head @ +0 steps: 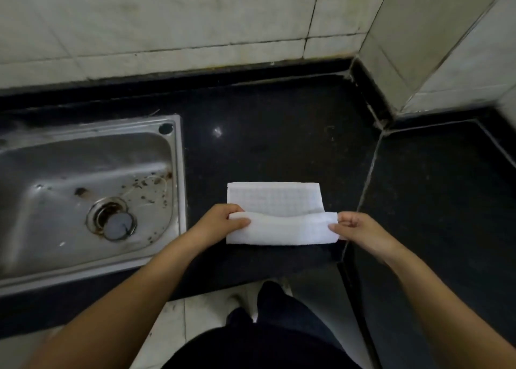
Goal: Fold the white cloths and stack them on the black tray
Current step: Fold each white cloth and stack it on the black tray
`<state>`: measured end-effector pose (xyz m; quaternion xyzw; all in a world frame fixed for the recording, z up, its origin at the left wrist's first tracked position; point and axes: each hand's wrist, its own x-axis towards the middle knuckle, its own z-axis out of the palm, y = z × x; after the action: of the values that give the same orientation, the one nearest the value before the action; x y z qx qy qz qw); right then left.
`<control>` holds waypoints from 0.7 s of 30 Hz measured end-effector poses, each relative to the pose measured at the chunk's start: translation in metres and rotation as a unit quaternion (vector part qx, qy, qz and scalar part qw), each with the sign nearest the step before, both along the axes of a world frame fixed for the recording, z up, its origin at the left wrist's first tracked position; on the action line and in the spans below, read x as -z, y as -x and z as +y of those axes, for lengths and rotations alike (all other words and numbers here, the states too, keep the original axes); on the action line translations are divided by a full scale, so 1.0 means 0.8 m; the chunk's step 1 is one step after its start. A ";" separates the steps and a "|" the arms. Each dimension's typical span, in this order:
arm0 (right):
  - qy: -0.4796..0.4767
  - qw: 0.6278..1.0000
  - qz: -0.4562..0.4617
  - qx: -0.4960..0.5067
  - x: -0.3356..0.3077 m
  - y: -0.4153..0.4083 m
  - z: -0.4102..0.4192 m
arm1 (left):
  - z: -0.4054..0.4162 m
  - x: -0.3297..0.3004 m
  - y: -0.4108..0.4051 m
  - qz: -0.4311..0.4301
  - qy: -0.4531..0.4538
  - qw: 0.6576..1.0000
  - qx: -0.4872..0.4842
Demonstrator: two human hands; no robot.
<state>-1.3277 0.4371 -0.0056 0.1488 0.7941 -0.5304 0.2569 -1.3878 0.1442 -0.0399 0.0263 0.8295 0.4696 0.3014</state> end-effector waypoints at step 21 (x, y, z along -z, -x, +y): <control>-0.401 0.892 0.165 -0.124 0.043 0.150 -0.081 | 0.021 0.048 0.022 0.241 0.325 0.906 -0.127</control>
<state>-1.4479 0.3722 -0.0401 0.0497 0.9823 -0.1474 0.1042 -1.4056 0.1609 -0.0783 -0.0661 0.9798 0.1874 0.0222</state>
